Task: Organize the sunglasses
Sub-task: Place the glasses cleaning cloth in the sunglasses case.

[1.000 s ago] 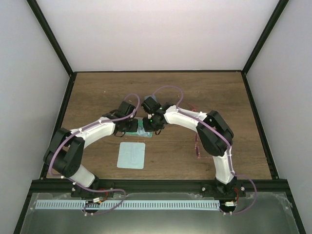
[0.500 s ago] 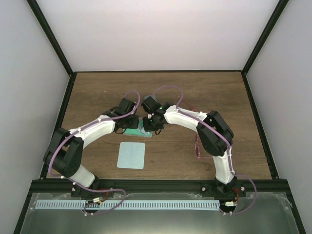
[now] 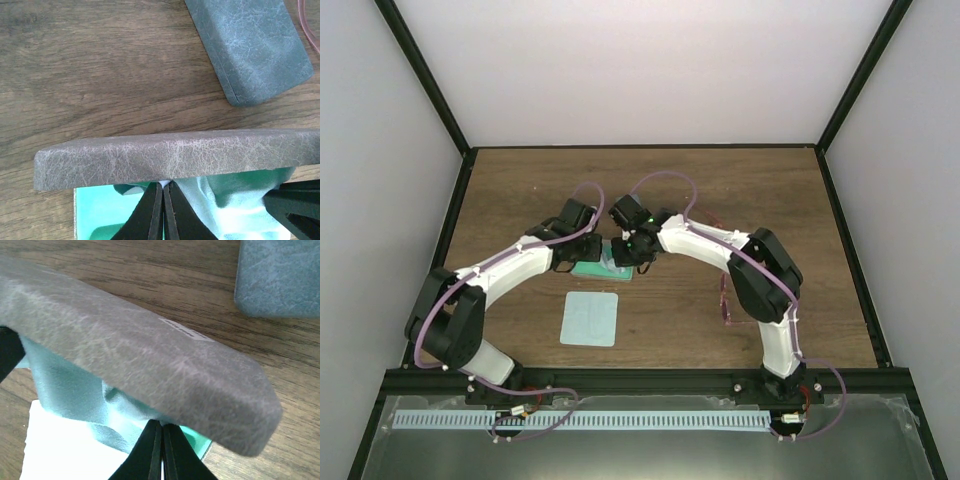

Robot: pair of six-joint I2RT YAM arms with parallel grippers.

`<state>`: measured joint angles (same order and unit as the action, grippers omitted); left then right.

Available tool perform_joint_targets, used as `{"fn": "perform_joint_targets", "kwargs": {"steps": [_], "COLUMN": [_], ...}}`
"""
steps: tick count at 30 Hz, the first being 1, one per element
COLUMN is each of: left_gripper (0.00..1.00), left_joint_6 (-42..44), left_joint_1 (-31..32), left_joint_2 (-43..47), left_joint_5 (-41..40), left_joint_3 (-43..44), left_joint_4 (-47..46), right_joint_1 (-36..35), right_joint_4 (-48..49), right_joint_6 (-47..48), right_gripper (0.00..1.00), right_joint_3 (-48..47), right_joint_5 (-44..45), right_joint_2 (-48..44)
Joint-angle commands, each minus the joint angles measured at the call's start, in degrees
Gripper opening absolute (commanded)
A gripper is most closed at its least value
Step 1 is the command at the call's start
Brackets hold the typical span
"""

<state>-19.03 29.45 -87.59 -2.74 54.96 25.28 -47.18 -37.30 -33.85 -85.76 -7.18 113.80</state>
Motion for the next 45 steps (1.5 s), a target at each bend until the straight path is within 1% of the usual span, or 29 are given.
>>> {"fn": "perform_joint_targets", "kwargs": {"steps": [1,7,16,26,45], "left_gripper": [0.04,0.04,0.04,0.04,0.04], "left_joint_6": [0.67,0.9,2.12,2.59,2.94], "left_joint_1": [-0.36,-0.43,-0.69,-0.98,-1.06], "left_joint_2": [2.09,1.62,-0.24,-1.23,-2.24], "left_joint_5": [0.0,0.23,0.02,0.76,0.75], "left_joint_3": [0.93,0.06,0.34,-1.96,-5.69], "left_joint_4": [-0.18,-1.36,-1.55,-2.29,-3.89], "right_joint_1": [-0.89,-0.9,-0.99,-1.67,-1.86], "right_joint_4": [0.01,0.36,0.46,1.76,1.87], "right_joint_6": [0.02,-0.17,0.01,-0.35,-0.08], "right_gripper": [0.01,0.01,0.01,0.01,0.01], "right_joint_3": [-0.38,-0.34,-0.62,0.54,0.83], "right_joint_5": [1.05,2.85,2.73,1.12,2.79], "right_joint_2": [-3.49,-2.97,-0.95,1.43,3.82]}}
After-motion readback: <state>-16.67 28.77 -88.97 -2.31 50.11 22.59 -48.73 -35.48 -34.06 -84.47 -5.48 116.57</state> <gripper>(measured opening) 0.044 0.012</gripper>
